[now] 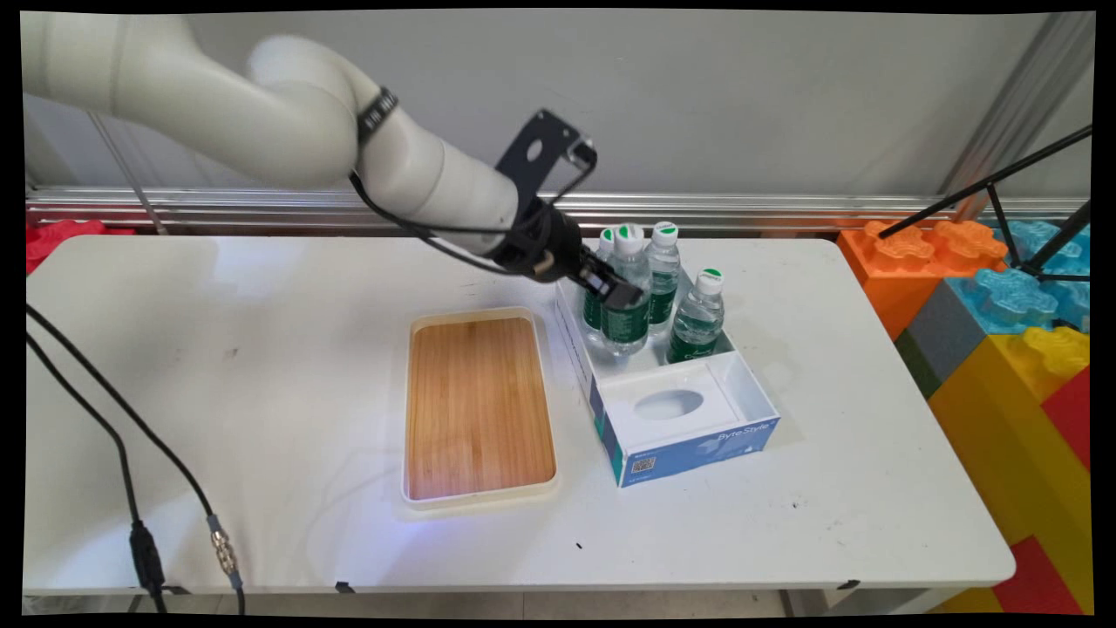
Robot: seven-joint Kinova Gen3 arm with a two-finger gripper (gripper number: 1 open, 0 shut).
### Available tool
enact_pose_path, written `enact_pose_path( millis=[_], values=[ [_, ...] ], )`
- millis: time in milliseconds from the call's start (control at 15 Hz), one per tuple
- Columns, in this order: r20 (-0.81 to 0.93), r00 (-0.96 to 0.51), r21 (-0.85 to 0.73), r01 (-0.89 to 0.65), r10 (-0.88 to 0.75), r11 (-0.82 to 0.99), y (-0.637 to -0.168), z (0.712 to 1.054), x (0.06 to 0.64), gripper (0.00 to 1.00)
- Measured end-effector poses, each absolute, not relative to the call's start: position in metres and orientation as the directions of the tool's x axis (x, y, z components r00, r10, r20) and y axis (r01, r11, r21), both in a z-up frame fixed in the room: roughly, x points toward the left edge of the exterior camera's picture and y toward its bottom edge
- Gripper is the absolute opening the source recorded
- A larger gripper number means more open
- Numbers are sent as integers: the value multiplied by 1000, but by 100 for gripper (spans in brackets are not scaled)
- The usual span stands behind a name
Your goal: Place the picked object on the tray
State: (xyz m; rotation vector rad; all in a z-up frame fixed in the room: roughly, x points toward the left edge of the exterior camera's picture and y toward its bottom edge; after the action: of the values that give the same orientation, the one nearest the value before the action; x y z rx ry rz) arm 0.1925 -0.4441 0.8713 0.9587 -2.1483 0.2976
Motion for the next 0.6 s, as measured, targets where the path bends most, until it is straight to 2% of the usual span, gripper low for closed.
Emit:
enact_pose_path(
  millis=[600],
  values=[
    [710,-434,122,-699,-554,704,-424,941,217,0]
  ],
)
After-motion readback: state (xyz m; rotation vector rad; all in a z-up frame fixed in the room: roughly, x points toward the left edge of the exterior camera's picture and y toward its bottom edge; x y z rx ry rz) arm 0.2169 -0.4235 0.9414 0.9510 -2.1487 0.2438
